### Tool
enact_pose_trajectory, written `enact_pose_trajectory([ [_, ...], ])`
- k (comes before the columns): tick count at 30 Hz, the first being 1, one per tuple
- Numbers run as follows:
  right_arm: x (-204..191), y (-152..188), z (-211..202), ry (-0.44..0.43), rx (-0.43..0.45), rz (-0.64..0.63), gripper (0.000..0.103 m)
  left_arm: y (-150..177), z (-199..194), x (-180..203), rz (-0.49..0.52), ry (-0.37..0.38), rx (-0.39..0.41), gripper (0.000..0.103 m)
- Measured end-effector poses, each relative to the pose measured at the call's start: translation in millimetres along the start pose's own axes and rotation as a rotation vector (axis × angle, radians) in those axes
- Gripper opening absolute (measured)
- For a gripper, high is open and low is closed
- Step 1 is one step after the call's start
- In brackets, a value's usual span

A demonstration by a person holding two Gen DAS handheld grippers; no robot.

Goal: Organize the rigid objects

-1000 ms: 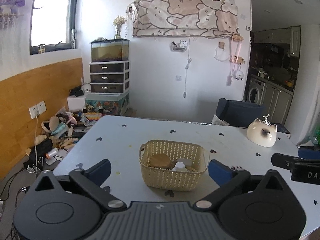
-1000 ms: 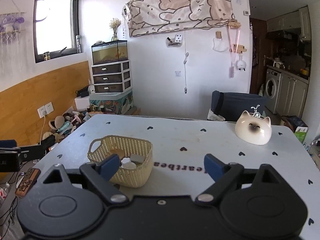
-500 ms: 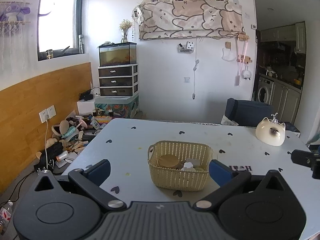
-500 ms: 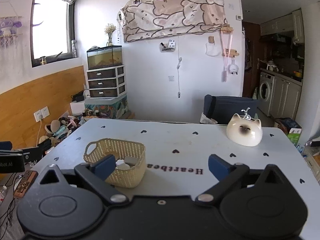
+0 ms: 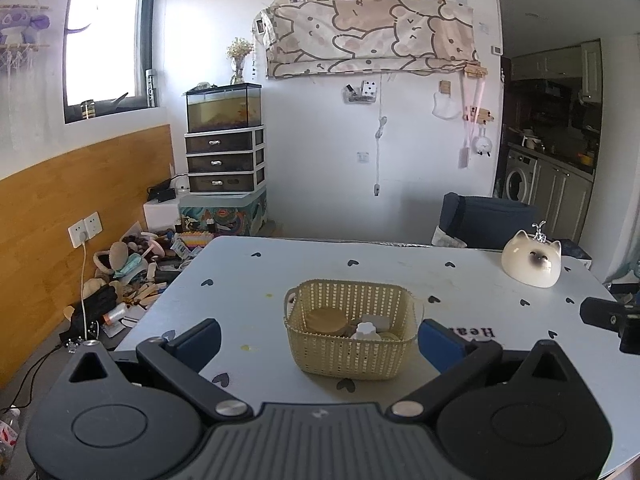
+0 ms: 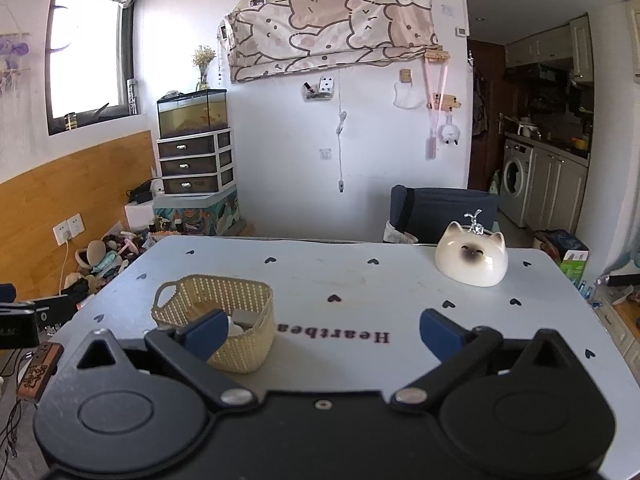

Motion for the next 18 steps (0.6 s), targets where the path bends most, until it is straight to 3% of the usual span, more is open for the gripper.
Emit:
enact_pose_trajectory([
  [18,-0.7,0.9,0.2,0.003,-0.003,-0.001,0.103,0.8,3.3,-0.5,-0.001,0.007,-0.009,0.103],
])
Point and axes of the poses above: each gripper's, at about its wrist camera, not at the fingertips, and z roughly the way its jaws point, x to its right, y to its underside, the point moved 4 cm from there along z, roughly the way its jaws point, and after that the axes turned 5 degrees about -z, right-handed, at the moved point
